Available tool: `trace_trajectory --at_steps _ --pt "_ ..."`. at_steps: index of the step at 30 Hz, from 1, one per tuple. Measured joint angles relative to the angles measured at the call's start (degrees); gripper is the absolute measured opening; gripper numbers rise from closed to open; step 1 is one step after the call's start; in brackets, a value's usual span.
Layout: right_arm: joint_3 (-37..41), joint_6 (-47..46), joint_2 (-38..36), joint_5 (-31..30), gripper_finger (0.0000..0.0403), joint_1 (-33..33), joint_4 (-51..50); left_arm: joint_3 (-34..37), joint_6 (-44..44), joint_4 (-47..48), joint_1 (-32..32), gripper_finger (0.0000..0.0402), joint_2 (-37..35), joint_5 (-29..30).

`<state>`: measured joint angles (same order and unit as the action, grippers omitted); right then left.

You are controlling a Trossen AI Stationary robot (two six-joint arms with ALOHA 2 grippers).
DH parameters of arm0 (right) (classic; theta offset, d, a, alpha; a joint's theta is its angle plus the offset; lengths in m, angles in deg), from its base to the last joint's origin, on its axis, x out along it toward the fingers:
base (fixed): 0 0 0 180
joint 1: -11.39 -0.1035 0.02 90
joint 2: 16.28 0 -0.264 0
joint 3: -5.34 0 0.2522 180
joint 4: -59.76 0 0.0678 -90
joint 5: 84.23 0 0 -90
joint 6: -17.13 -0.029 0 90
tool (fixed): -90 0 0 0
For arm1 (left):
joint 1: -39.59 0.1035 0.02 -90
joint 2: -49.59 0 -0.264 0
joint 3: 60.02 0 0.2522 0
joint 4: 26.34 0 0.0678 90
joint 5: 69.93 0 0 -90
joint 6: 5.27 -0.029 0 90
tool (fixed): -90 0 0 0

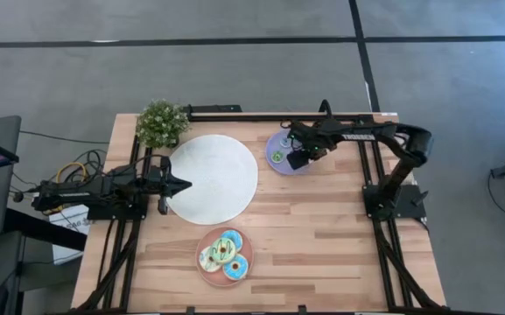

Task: Pick & Place donuts
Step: Put the small white donut on the purple plate

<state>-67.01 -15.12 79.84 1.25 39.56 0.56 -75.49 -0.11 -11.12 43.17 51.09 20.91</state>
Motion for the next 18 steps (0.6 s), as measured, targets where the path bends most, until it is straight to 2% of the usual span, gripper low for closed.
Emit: trace_trajectory --at_steps 10,14,18 --pt "0.0 2.9 5.0 -0.3 0.0177 0.8 4.6 0.0 0.0 0.0 0.0 0.0000 0.0 -0.1" --pt "-0.1 9.6 5.4 5.8 0.0177 0.8 6.8 0.0 0.0 0.0 0.0 0.0000 0.0 -0.1" --pt "0.0 9.2 4.6 7.2 0.0177 -0.2 8.6 0.0 0.0 0.0 0.0 0.0000 0.0 -0.1"
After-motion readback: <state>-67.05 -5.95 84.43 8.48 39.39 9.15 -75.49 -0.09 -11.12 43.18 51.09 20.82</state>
